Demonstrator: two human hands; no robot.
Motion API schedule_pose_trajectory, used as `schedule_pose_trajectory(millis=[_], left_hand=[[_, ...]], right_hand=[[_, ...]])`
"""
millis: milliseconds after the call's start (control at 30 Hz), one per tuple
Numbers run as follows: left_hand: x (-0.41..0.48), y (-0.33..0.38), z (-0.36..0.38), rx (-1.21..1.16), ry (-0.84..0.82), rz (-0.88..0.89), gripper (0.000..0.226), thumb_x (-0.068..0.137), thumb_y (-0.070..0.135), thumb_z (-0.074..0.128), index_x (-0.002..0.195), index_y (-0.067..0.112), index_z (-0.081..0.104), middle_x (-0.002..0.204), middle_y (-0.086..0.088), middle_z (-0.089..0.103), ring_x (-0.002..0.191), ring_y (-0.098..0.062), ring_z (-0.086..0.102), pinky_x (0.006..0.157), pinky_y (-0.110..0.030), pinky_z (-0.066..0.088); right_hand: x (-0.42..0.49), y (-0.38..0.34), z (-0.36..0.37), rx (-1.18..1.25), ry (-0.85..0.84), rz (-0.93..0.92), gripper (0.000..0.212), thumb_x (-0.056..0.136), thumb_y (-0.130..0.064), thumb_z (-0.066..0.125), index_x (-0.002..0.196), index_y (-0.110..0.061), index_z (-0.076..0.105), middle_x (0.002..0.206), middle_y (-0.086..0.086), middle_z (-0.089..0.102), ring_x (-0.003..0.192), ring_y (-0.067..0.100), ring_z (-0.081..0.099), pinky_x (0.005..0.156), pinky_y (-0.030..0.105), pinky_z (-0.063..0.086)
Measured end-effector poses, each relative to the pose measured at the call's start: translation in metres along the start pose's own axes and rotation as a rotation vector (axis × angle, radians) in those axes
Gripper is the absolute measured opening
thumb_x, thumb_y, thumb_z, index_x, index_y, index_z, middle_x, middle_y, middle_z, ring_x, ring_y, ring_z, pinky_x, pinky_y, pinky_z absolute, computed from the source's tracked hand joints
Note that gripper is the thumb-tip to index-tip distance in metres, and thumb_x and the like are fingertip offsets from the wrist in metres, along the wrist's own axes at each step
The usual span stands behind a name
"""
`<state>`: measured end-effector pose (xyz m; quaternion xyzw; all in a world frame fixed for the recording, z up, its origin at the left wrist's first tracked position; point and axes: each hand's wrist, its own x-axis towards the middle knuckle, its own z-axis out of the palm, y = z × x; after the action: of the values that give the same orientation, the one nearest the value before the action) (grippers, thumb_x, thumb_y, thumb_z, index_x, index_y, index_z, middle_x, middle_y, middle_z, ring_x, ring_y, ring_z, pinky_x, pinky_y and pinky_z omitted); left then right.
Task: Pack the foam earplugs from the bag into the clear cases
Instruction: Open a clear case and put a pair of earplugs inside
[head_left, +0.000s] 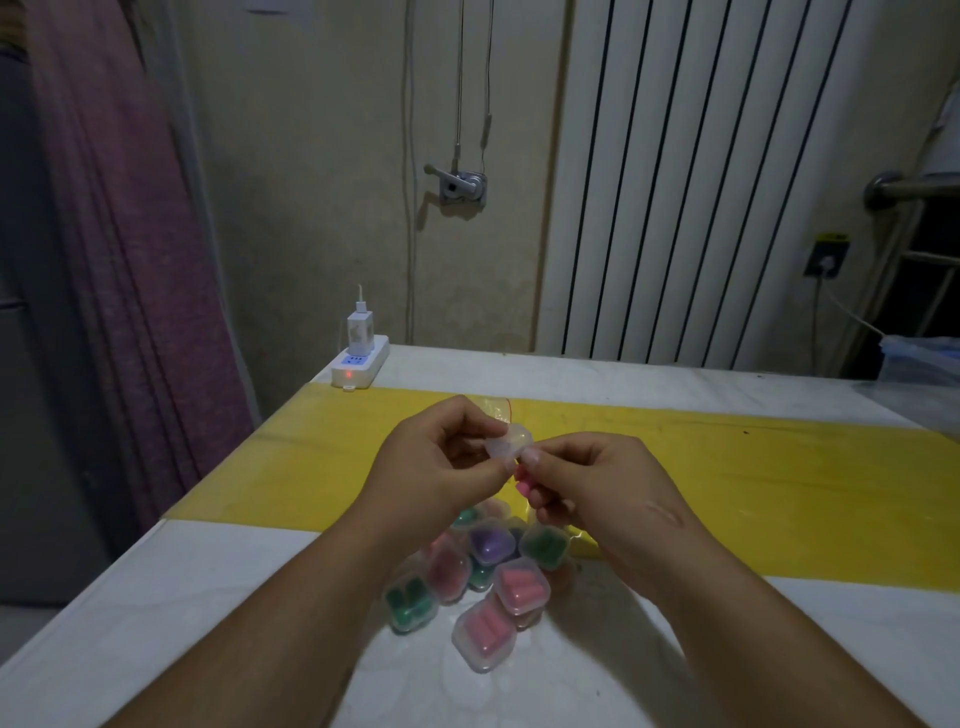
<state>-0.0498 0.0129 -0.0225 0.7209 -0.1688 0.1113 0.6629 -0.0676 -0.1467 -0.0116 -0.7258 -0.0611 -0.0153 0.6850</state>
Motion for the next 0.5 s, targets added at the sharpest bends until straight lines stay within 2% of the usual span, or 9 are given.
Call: schedule_pose_trajectory(millis=[167,367,433,500], left_hand=[[0.0001,-0.0013,0.0002,0.044,0.012,0.027,0.019,0.077,-0.005,0.075,0.092,0.002,0.068,0.089,-0.016,0.072,0.090,-0.031,0.069,0.082,-0.044,0.056],[-0.0005,-0.0032,0.0003,0.130,0.025,0.081,0.014,0.076,0.000,0.077,0.087,0.007,0.070,0.086,-0.003,0.072,0.077,-0.010,0.068,0.074,-0.030,0.058],[-0.0011,-0.0044,0.0015,0.172,0.032,0.102,0.013,0.077,0.002,0.077,0.085,0.010,0.070,0.085,0.003,0.072,0.078,-0.007,0.068,0.073,-0.024,0.057],[-0.0014,-0.0060,0.0031,0.209,0.041,0.110,0.012,0.078,0.005,0.077,0.084,0.013,0.069,0.084,0.005,0.072,0.079,-0.008,0.067,0.073,-0.025,0.057]], right_hand=[[0.0014,0.0023,0.0025,0.008,0.011,-0.005,0.014,0.089,-0.008,0.065,0.080,-0.003,0.075,0.065,0.009,0.066,0.055,0.012,0.056,0.053,0.022,0.047],[0.0030,0.0044,0.0044,-0.014,0.031,0.000,0.017,0.088,-0.008,0.066,0.077,0.002,0.074,0.064,0.009,0.065,0.055,0.013,0.054,0.052,0.022,0.046],[0.0031,0.0045,0.0060,-0.031,0.058,0.010,0.018,0.086,-0.007,0.066,0.072,0.003,0.073,0.064,0.010,0.064,0.055,0.014,0.053,0.051,0.023,0.045],[0.0041,0.0051,0.0076,-0.039,0.102,0.030,0.019,0.082,-0.007,0.066,0.067,0.003,0.071,0.062,0.010,0.062,0.054,0.016,0.051,0.052,0.025,0.044]])
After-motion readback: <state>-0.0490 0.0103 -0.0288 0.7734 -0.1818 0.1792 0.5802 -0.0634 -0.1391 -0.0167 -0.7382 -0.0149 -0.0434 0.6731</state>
